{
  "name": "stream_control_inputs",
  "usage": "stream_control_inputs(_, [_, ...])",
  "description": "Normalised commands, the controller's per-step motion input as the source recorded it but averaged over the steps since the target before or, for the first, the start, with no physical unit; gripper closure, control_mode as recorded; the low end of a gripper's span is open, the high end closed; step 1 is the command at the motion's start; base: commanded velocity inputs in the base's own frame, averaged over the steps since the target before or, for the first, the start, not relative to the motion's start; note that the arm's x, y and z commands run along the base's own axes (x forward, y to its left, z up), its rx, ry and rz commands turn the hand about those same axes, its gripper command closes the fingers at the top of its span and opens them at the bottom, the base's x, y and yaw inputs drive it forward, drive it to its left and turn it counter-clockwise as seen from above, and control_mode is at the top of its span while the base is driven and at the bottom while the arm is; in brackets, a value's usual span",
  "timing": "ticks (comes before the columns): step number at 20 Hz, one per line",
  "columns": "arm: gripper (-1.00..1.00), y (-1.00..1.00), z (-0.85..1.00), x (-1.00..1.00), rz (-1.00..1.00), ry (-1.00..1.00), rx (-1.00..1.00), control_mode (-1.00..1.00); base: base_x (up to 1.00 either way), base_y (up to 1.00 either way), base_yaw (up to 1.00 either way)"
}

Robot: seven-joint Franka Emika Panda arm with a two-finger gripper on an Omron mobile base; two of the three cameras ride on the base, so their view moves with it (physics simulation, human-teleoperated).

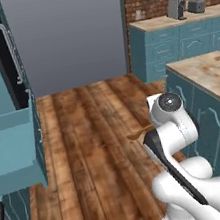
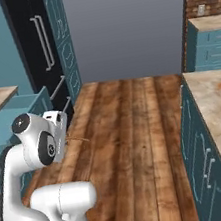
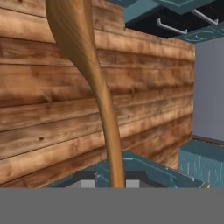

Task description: Organize the utensils by type. Pick up the wooden spoons from the counter and place them in the open cabinet. Then pick up the metallic utensils from the counter and place them in the open drawer.

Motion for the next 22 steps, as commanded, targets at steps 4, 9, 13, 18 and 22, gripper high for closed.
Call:
stream_control_inputs(4, [1.00, 0.00, 0.00, 0.00, 0.00, 0.00, 0.00, 1.00, 0.86, 0.01, -0.21])
stream_control_inputs(9, [1.00, 0.00, 0.00, 0.00, 0.00, 0.00, 0.00, 1.00, 0.76, 0.00, -0.22])
stream_control_inputs(13, [1.00, 0.00, 0.00, 0.00, 0.00, 0.00, 0.00, 1.00, 0.77, 0.00, -0.20])
stream_control_inputs(18, [1.00, 0.00, 0.00, 0.00, 0.00, 0.00, 0.00, 1.00, 0.85, 0.00, -0.20])
stream_control_inputs(22, [1.00, 0.00, 0.00, 0.00, 0.00, 0.00, 0.00, 1.00, 0.89, 0.00, -0.20])
